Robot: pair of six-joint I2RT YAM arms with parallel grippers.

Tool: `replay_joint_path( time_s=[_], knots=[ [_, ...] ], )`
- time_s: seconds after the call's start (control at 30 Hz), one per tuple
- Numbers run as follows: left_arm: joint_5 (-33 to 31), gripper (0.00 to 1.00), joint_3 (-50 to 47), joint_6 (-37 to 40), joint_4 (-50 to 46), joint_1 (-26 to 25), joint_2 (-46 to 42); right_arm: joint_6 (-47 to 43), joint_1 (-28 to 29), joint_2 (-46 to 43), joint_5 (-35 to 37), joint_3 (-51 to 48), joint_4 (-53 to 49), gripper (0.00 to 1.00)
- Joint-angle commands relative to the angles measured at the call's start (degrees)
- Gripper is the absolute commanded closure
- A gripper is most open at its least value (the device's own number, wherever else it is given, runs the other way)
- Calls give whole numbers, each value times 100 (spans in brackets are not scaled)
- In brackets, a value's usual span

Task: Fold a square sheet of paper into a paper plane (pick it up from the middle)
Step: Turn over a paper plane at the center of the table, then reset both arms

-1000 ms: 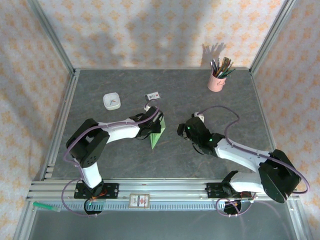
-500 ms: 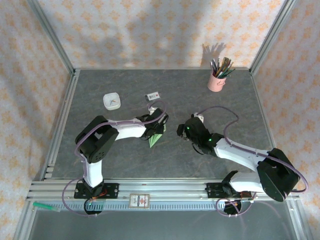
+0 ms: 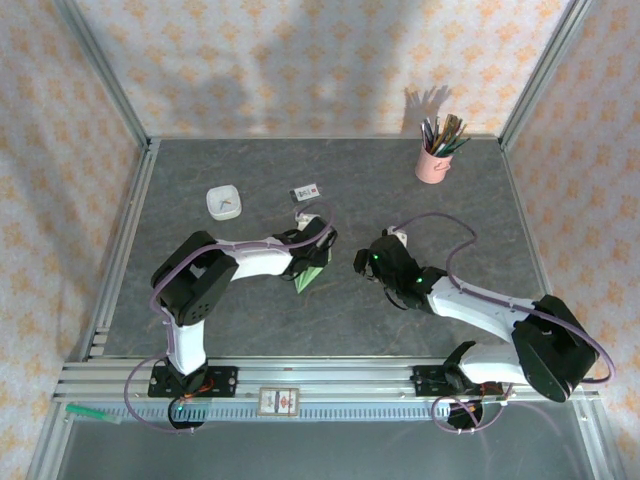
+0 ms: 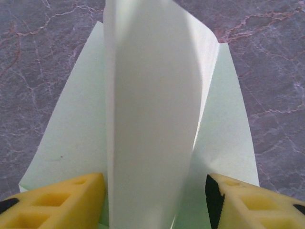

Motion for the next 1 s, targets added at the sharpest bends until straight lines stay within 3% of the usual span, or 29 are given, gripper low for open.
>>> replay_joint_path(
  time_s=[0.0, 0.73, 0.83, 0.97],
  knots=[
    [-138, 36, -153, -159, 43, 70, 68, -32, -26, 46, 31, -56, 49, 50],
    [-423, 29, -26, -270, 41, 70, -845, -411, -30, 214, 193, 332, -159, 49],
    [-579, 29, -55, -56, 66, 70, -1117, -679, -26, 211, 565, 597, -421, 48],
    [-1097, 29, -393, 263, 360, 169, -1815, -1126, -26, 153, 1740, 1016, -827, 45]
  ],
)
